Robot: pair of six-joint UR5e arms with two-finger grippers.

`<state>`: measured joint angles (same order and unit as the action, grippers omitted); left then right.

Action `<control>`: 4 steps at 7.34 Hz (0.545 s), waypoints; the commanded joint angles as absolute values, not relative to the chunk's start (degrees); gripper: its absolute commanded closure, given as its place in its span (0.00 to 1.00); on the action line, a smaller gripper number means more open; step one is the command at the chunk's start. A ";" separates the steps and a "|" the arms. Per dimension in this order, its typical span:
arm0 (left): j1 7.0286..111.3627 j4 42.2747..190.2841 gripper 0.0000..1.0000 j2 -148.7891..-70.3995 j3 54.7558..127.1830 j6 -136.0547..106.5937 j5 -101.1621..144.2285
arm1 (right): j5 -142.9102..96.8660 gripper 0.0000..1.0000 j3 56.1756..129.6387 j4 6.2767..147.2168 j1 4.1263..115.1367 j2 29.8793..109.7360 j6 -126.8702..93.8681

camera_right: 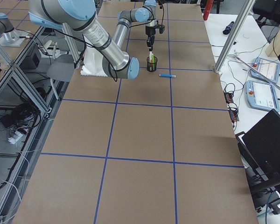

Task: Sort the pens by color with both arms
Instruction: 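Reach the right gripper over the cup and grasp the red-capped marker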

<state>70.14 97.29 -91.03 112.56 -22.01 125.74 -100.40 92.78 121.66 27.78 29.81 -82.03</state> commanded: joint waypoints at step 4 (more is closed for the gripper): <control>70.05 97.29 0.00 -91.23 113.02 -22.24 125.86 | -97.25 1.00 100.11 120.01 33.22 28.74 -83.05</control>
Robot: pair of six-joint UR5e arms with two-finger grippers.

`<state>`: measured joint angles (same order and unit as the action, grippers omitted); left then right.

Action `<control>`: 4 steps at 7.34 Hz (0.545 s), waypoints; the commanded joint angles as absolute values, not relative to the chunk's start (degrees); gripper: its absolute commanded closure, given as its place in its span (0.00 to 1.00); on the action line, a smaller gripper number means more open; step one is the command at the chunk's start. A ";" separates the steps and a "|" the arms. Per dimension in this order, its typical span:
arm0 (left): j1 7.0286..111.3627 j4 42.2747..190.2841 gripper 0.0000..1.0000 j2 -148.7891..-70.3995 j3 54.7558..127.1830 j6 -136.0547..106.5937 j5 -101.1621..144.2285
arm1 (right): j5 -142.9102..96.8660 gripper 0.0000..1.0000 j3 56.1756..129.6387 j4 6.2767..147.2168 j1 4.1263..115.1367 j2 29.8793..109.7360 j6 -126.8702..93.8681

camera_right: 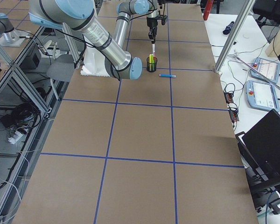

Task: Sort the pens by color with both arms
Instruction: 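Reach the right gripper over the cup and grasp the red-capped marker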

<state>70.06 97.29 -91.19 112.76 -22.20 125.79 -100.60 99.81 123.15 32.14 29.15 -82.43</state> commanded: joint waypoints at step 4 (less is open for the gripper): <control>70.14 97.29 0.00 -91.14 113.12 -22.24 126.47 | -83.00 1.00 85.75 97.70 34.37 28.92 -86.30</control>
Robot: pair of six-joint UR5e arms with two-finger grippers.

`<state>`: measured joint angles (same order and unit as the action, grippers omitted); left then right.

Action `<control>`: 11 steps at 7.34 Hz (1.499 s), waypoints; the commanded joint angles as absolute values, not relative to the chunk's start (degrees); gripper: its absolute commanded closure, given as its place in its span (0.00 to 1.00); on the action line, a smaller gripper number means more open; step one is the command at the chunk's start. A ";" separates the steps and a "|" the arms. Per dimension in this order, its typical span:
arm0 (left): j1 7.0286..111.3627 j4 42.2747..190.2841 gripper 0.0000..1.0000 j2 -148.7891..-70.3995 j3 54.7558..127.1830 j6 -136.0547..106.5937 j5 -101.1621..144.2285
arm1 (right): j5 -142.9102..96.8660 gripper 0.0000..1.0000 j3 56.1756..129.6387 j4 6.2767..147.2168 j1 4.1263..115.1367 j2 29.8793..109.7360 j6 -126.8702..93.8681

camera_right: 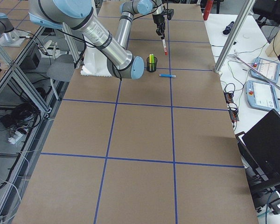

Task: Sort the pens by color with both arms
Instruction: 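Lift the red-capped marker and place it beside the blue marker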

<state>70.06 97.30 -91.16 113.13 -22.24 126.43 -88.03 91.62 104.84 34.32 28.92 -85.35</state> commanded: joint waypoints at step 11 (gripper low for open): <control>70.22 97.21 0.01 -91.58 113.12 -22.32 126.47 | -66.90 1.00 80.51 78.84 26.64 38.94 -92.81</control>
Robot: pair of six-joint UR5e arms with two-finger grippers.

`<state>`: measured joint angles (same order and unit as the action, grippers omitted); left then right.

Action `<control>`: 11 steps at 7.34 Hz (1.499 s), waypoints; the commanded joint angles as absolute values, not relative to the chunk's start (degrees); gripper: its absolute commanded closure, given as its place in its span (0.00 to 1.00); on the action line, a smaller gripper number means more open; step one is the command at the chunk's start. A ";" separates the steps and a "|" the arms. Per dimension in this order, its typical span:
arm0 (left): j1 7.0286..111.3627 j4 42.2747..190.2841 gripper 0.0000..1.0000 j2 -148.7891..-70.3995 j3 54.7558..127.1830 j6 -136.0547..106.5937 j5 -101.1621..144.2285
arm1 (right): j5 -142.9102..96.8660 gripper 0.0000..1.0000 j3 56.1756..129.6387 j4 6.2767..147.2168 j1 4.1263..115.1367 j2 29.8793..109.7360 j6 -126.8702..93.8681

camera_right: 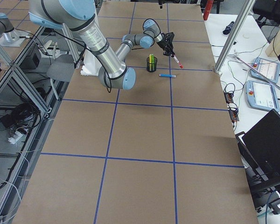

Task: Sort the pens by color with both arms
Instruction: 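Lift the red-capped marker and place it beside the blue marker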

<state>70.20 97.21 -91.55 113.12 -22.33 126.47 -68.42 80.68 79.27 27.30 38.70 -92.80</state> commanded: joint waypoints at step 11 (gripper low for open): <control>70.14 97.21 0.00 -91.84 113.03 -22.59 126.47 | -67.06 0.40 85.23 76.73 26.19 43.93 -91.85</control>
